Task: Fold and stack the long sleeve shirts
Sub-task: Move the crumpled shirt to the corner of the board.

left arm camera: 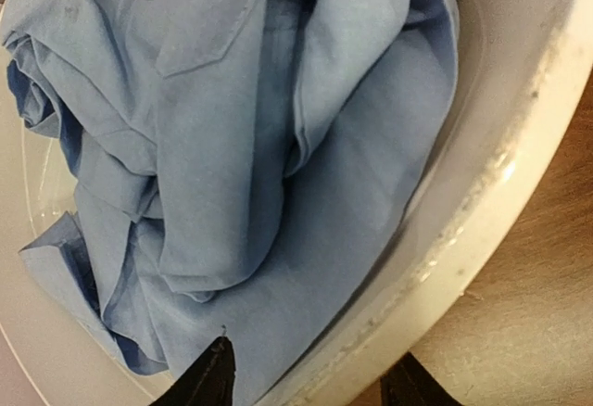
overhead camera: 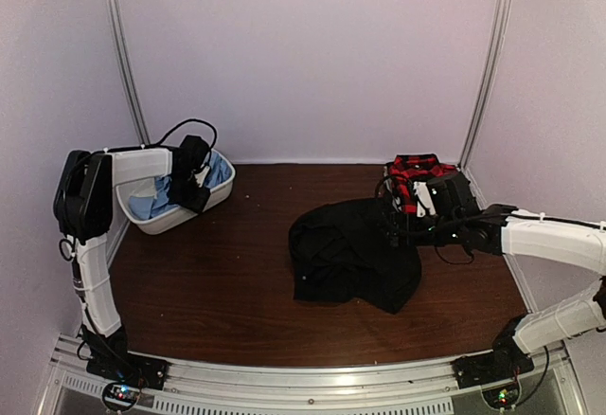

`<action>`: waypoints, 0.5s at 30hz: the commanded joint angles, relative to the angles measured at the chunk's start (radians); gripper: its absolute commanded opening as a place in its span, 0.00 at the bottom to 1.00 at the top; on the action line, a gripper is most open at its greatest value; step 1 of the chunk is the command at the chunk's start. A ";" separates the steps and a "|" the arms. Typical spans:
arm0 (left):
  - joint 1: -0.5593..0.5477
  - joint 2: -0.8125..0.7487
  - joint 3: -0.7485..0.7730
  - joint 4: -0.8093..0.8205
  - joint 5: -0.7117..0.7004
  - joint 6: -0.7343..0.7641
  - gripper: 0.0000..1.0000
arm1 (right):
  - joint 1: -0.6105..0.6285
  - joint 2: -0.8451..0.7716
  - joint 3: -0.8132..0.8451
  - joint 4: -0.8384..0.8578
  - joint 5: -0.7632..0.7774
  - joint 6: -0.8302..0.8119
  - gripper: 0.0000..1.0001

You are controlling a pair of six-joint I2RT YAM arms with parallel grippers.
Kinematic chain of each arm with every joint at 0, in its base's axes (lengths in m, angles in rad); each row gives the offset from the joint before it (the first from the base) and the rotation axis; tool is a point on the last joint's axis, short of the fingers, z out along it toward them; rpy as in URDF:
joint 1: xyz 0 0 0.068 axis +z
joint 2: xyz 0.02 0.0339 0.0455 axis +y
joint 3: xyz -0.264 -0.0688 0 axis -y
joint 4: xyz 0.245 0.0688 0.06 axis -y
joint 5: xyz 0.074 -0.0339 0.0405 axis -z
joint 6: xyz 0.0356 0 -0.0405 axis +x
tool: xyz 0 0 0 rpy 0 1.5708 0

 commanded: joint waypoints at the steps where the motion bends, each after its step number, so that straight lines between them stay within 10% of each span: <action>1: 0.006 0.006 -0.010 -0.032 -0.056 0.031 0.48 | 0.012 0.011 -0.017 0.041 -0.013 0.017 1.00; 15: 0.095 -0.030 -0.021 0.033 0.140 -0.145 0.19 | 0.017 0.000 -0.020 0.033 -0.008 0.019 1.00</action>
